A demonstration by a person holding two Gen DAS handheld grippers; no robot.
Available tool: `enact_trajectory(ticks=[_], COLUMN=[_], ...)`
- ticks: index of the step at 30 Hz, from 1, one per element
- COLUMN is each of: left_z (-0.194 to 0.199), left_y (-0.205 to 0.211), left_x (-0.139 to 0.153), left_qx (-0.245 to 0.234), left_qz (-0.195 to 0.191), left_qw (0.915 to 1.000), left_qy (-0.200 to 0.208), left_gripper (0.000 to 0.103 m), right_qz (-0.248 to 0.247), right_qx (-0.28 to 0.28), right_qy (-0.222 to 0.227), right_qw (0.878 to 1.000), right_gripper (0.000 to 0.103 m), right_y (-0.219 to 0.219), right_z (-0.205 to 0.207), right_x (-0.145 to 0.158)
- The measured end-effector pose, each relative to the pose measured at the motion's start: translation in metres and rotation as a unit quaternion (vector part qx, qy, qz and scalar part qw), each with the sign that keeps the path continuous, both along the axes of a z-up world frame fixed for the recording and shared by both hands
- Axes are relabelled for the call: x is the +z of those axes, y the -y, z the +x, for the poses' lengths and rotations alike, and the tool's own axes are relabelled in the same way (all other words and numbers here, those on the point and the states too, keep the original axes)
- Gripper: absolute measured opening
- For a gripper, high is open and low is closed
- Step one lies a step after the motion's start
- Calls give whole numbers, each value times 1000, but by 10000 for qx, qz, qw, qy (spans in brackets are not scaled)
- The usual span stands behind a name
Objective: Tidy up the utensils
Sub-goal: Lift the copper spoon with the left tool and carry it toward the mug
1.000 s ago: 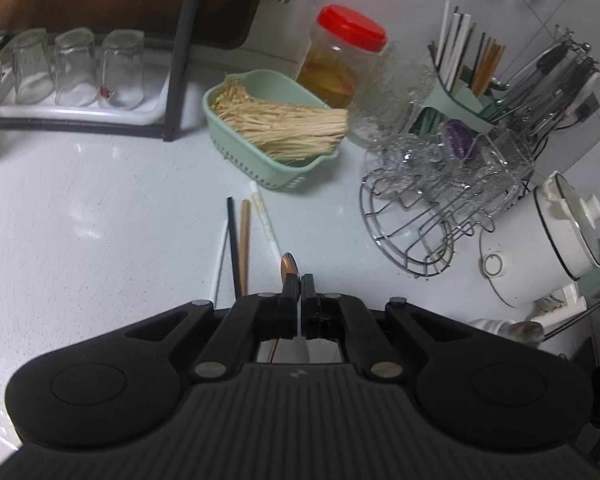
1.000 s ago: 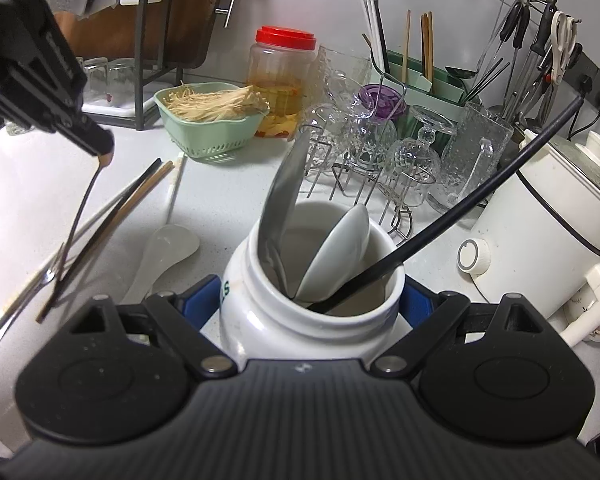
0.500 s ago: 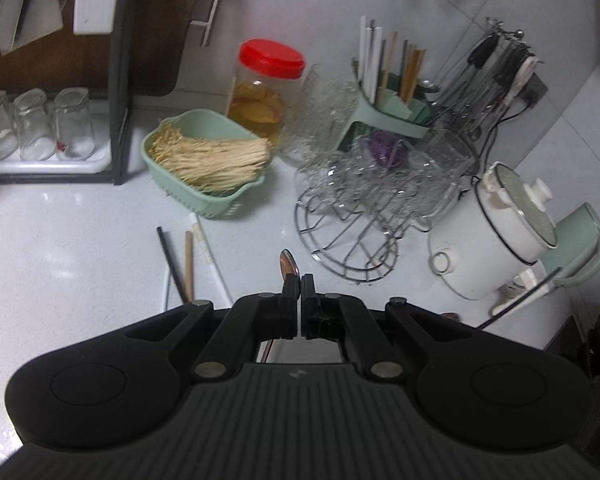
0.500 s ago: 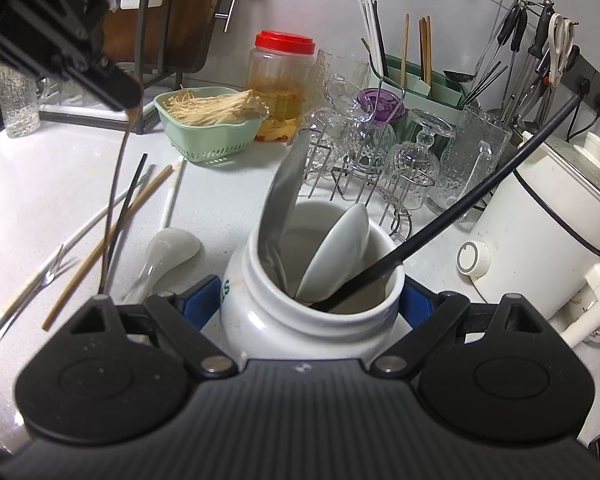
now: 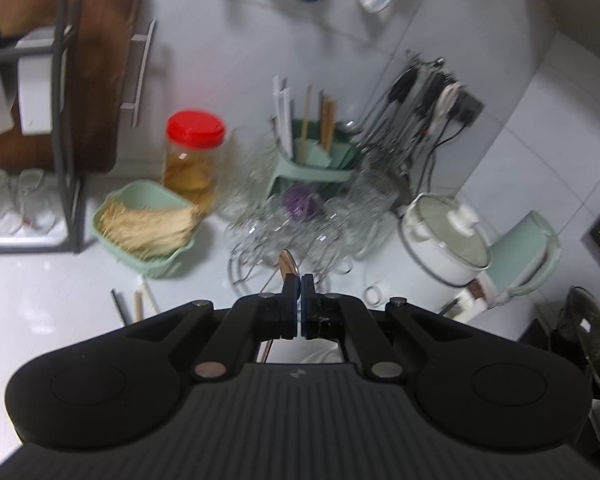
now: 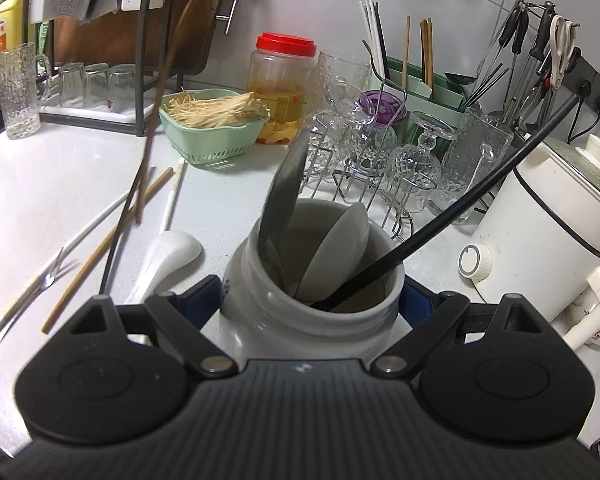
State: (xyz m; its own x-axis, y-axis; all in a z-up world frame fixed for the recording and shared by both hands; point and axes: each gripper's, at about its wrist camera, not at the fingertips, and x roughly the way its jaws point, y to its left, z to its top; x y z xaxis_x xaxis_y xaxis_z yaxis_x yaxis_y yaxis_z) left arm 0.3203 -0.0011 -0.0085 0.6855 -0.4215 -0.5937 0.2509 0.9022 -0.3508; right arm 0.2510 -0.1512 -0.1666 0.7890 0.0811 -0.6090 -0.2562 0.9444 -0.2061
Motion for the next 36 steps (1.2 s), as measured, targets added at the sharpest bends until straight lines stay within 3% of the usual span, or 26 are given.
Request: enact_trajectory(ticks=[9, 15, 24, 36], left_z=[-8, -9, -13, -4], left_y=[19, 40, 66, 72], left_x=[45, 52, 34, -11], left_qx=[-333, -684, -1136, -1127], left_qz=[-242, -289, -155, 101], left_qw=[9978, 9953, 9926, 9935], left_qy=[526, 625, 410, -77], left_gripper=[1, 1, 1, 1], right_qz=[20, 31, 106, 152], right_qx=[-117, -151, -86, 98], right_qy=[-9, -13, 45, 133], right_qw=[9999, 9999, 9999, 9997], right_gripper=[93, 93, 93, 93], right_y=[-3, -3, 0, 3], right_z=[1, 1, -2, -5], right_x=[0, 0, -1, 0])
